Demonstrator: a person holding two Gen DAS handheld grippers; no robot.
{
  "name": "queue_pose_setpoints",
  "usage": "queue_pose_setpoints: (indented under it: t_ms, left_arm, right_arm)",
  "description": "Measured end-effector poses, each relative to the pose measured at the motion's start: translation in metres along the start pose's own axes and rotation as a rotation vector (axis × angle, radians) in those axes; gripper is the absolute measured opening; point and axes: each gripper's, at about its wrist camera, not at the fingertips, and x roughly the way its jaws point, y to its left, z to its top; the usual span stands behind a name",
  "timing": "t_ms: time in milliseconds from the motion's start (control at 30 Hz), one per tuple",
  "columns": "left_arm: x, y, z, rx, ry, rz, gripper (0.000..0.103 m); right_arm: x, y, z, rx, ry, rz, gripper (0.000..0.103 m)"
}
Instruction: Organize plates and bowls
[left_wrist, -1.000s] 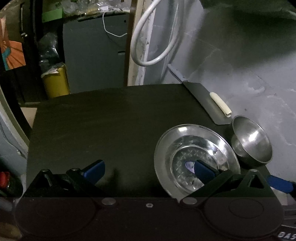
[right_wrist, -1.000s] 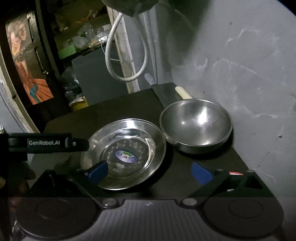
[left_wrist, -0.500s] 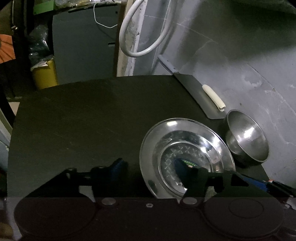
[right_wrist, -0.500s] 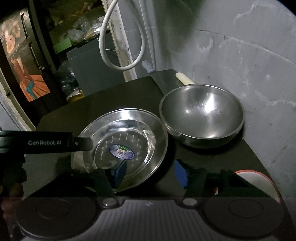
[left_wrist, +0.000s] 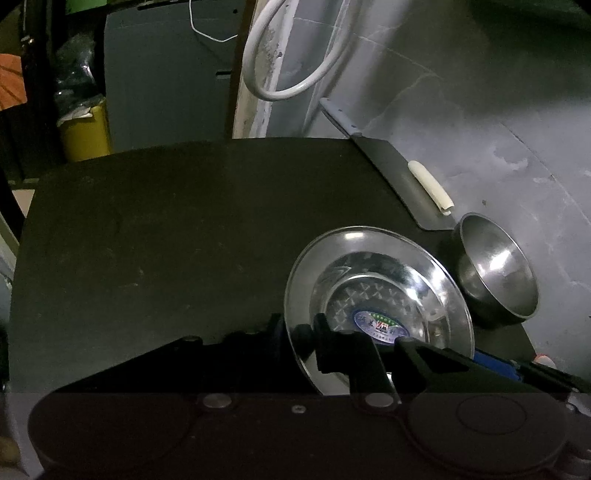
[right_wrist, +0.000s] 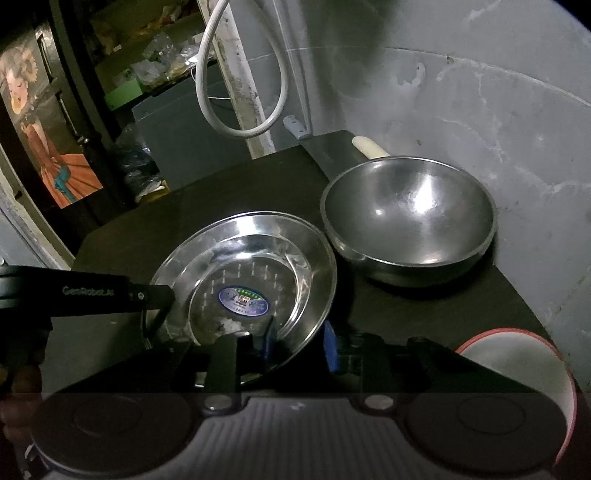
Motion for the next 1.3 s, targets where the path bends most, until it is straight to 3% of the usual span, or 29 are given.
queue_pose_setpoints:
  t_ms: [500,1300]
  left_arm:
    - [-0.044,0.013,-0.024,0.009,-0.049,-0.01,0.018]
    - [-0.156,0.034,-0.079,-0.028,-0.173,0.002,0.02]
  right_arm:
    - [-0.024,0.016,-0.01,-0.027,-0.02,0.07,0.029]
    - [-0.114,0.065,-0.042,-0.14,-0.104,0.196,0.029]
